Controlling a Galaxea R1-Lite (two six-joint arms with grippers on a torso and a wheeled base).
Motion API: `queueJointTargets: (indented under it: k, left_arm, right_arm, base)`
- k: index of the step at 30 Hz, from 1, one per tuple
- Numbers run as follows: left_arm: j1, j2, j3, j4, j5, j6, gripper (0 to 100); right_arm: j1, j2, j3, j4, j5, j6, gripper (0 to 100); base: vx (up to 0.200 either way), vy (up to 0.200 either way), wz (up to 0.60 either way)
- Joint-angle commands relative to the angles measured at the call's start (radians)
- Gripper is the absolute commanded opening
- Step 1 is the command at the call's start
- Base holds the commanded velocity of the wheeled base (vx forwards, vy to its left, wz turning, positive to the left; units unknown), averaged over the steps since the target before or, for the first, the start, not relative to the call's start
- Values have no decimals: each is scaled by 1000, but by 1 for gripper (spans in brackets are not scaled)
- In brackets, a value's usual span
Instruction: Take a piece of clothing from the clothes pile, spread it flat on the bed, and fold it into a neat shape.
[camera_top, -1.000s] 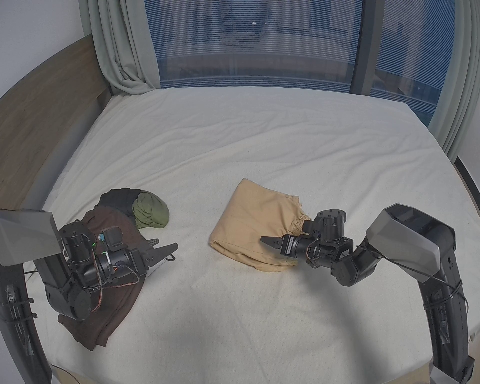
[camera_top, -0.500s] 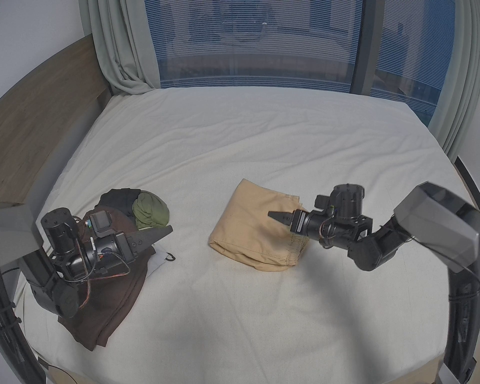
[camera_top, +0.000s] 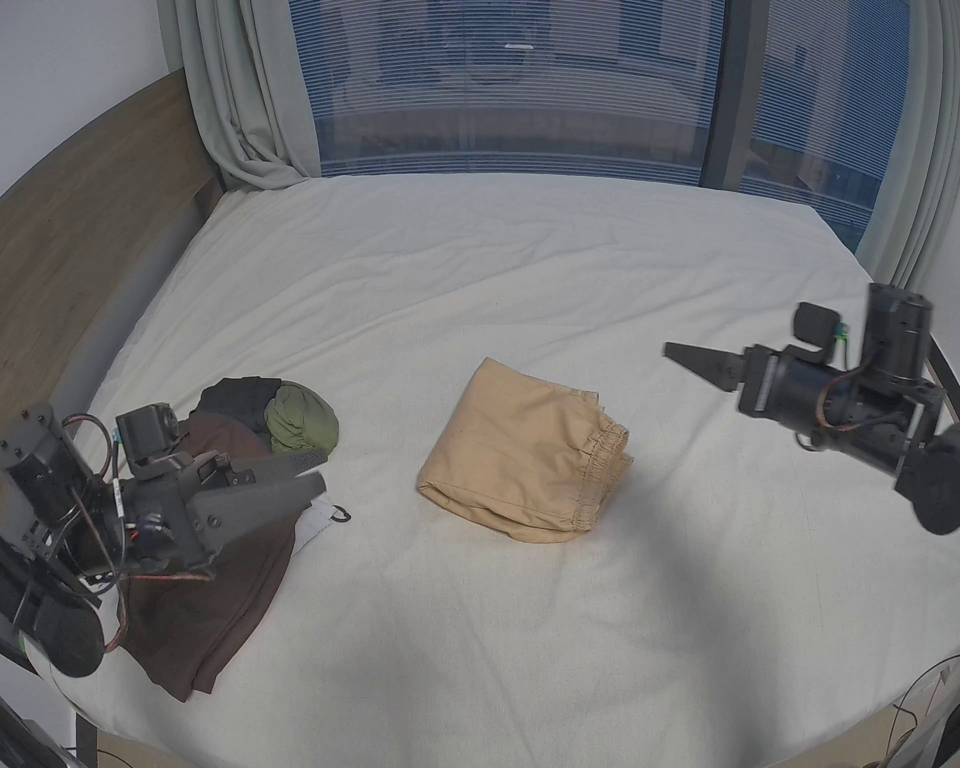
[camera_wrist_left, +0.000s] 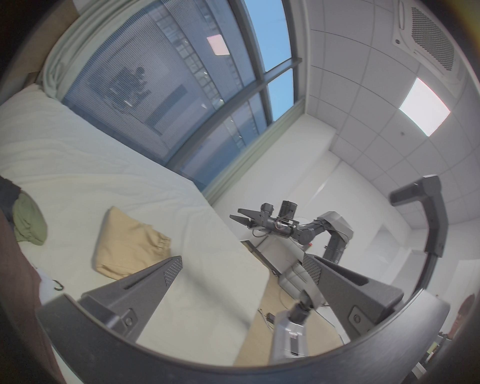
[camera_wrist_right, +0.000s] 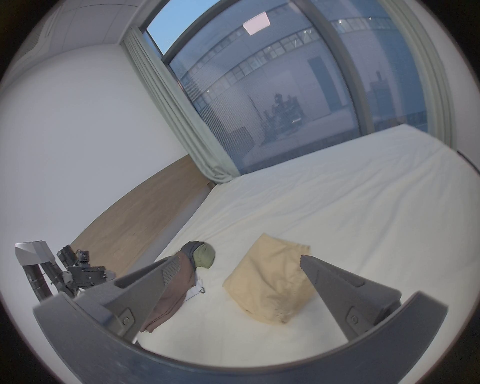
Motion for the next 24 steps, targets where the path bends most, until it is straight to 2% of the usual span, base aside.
queueJointTargets:
  k: [1, 3, 5, 9, 10, 11, 14, 18, 24]
  left_arm:
    - [-150, -299, 169, 2, -46, -20, 100]
    - [-157, -326, 186, 3, -40, -20, 100]
    - [-153, -421, 224, 8, -24, -22, 100]
    - [-70, -570, 287, 26, -8, -20, 100]
    - [-61, -581, 293, 29, -8, -20, 100]
    - [-5, -644, 310, 60, -11, -17, 100]
    - [44, -771, 310, 158, -17, -17, 100]
    - [50, -924, 304, 302, -17, -17, 100]
    - [37, -1106, 306, 519, -24, -16, 100]
  right_arm:
    - [-158, -436, 256, 33, -21, -65, 100]
    - [-179, -483, 290, 30, -21, -67, 100]
    - [-225, -641, 410, 25, -13, -77, 100]
    - [-240, -913, 572, 28, 42, -79, 100]
    - [-240, -930, 580, 31, 44, -79, 100]
    - [-250, -1026, 612, 42, 45, -79, 100]
    - [-256, -1140, 637, 87, 50, -77, 100]
    - [-257, -1261, 658, 166, 55, -74, 100]
    - [-260, -1387, 724, 174, 56, -71, 100]
  base:
    - [0, 0, 0]
    - [0, 0, 0]
    - [0, 0, 0]
    - [0, 0, 0]
    - [0, 0, 0]
    - [0, 0, 0]
    - [0, 0, 0]
    - [0, 0, 0]
    - [0, 0, 0]
